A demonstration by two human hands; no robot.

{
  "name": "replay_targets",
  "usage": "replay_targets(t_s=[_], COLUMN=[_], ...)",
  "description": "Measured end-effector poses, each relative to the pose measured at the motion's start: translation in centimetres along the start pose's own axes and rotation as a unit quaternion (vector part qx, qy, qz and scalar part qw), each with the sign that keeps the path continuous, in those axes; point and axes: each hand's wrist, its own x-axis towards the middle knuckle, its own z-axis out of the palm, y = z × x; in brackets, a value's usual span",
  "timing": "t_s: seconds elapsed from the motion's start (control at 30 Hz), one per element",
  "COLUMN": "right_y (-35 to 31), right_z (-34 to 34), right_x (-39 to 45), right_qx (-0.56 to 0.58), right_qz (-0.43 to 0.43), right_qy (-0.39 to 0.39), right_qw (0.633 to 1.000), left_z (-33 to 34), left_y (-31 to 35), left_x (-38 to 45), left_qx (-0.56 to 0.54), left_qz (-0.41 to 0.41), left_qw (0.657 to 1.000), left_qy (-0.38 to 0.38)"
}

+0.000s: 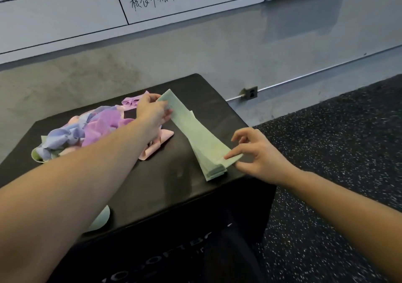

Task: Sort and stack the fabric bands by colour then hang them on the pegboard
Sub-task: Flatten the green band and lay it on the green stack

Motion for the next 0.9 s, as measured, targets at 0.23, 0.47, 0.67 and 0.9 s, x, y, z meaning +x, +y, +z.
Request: replay_targets(t_s=[0.23,0.47,0.67,0.9], right_y=[2.2,4.5,5.4,6.3], right_z=[1.7,4.2,4.7,5.4], right_x=[3.2,4.3,3.3,3.2], right_qx=[-0.076,-0.067,-0.053,-0.080], right_qz=[-0.104,-0.108,-0.139,-0.192], right_qy=[0.030,-0.078,-0.082,-0.058], right_qw=[0.991,0.989,0.985,0.976], left_z=[1.9,3.7,4.7,5.0], left_y=[-2.4,-5.0,-7.0,-8.8], left_x=[4.0,6.5,8.2,10.1], left_qx=[0.074,0.152,0.208,0.250], left_qz=[0.000,0.023,0.055,0.070], left_qw=[0.997,0.988,0.976,0.966], left_qy=[-0.003,-0.008,-0.036,-0.012])
